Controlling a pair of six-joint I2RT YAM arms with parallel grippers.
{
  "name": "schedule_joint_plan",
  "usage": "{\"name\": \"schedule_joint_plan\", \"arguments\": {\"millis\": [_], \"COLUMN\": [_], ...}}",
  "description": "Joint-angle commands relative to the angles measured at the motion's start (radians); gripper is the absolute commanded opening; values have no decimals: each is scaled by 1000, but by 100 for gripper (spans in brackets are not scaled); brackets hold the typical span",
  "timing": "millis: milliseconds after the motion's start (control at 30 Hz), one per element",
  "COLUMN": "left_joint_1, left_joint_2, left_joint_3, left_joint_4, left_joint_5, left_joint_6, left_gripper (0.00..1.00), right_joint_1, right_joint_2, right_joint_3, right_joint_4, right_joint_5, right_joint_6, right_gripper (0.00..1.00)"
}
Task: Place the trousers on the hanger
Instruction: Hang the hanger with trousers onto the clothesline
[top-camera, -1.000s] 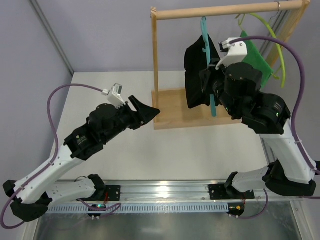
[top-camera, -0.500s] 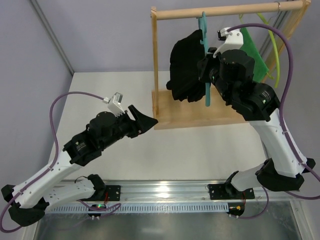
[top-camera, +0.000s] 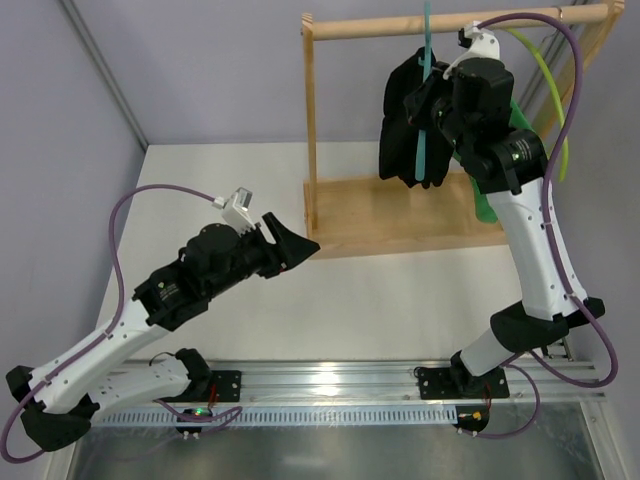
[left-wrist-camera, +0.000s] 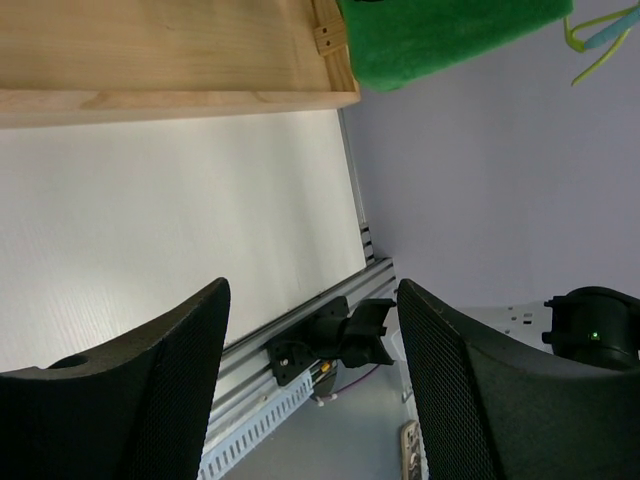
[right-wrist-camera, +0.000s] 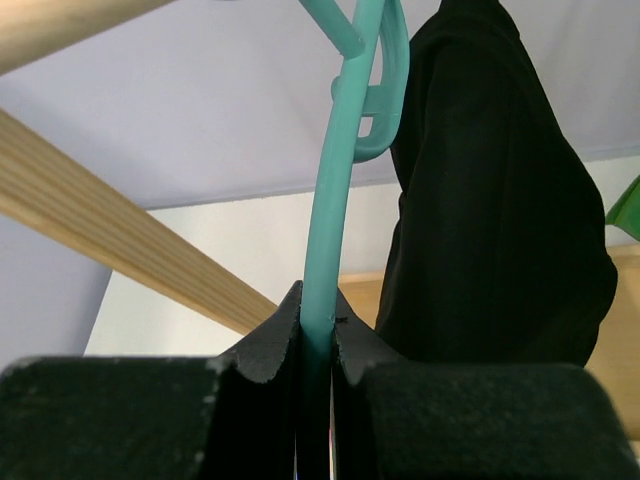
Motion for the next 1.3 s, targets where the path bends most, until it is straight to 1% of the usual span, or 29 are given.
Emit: {"name": "schedule_joint_plan", "arguments": {"millis": [0, 67, 167, 200, 333, 400, 433, 467, 500, 533, 567, 600, 633, 667, 700, 733, 767, 833, 867, 933, 967, 1000, 1067, 1100, 1133, 1167, 1200, 1233, 1267], "left_joint_1": [4, 4, 4, 4, 4, 4, 4, 4, 5, 5, 5, 4, 5, 4, 4, 5, 5, 5, 5, 5, 5, 5, 5, 5, 5, 4, 5, 5, 5], "left_joint_2": [2, 14, 44, 54, 71, 77, 83, 88, 93, 100, 103, 105, 110, 108, 108, 102, 94, 79, 53, 25, 13, -13, -42, -80, -102, -128, -154, -212, -241], "left_joint_3": [33, 48, 57, 56, 33, 28, 30, 34, 56, 70, 89, 111, 161, 186, 211, 264, 286, 330, 358, 378, 387, 387, 375, 349, 331, 309, 254, 228, 196], "left_joint_4": [23, 23, 26, 26, 53, 47, 43, 23, 5, -15, -55, -80, -109, -158, -187, -237, -238, -292, -304, -331, -341, -345, -362, -361, -355, -348, -339, -327, -298], "left_joint_5": [-20, -20, -11, -8, 2, -1, -3, -11, -23, -29, -37, -41, -44, -49, -54, -84, -84, -119, -129, -152, -159, -166, -184, -190, -183, -170, -149, -130, -101], "left_joint_6": [15, 23, 31, 31, 34, 52, 61, 86, 96, 110, 148, 162, 184, 223, 248, 265, 280, 325, 336, 357, 365, 376, 415, 425, 434, 437, 440, 443, 439], "left_gripper": [68, 68, 69, 69, 69, 69, 69, 70, 71, 73, 78, 98, 100, 100, 100, 100, 100, 100, 100, 100, 100, 100, 100, 100, 100, 100, 100, 100, 100], "right_joint_1": [-71, -106, -134, -149, -169, -171, -171, -171, -174, -174, -174, -174, -174, -174, -174, -175, -174, -174, -174, -174, -175, -174, -174, -175, -175, -174, -174, -174, -174], "right_joint_2": [0, 9, 12, 11, -11, -34, -49, -76, -92, -118, -133, -150, -170, -220, -247, -312, -342, -402, -429, -529, -567, -633, -699, -730, -797, -831, -871, -929, -957], "right_joint_3": [83, 69, 40, 23, -20, -58, -70, -86, -87, -81, -78, -80, -84, -112, -136, -194, -225, -288, -352, -433, -514, -549, -622, -644, -667, -719, -747, -774, -815], "right_joint_4": [184, 195, 207, 205, 195, 196, 190, 181, 166, 114, 84, 55, 2, -21, -43, -96, -121, -196, -209, -195, -184, -178, -197, -206, -215, -217, -215, -201, -200], "right_joint_5": [-160, -226, -257, -293, -361, -367, -358, -344, -328, -279, -274, -225, -191, -180, -165, -107, -75, -35, -33, -59, -79, -106, -105, -116, -132, -151, -171, -218, -226], "right_joint_6": [47, 64, 75, 78, 65, 52, 43, 25, 15, 3, -6, -17, -31, -60, -67, -80, -80, -78, -75, -63, -60, -55, -20, -5, 18, 27, 32, 31, 34], "right_gripper": [4, 4, 4, 4, 4, 4, 7, 25, 38, 51, 55, 61, 66, 88, 94, 100, 100, 100, 100, 100, 100, 99, 100, 100, 100, 99, 100, 100, 100]}}
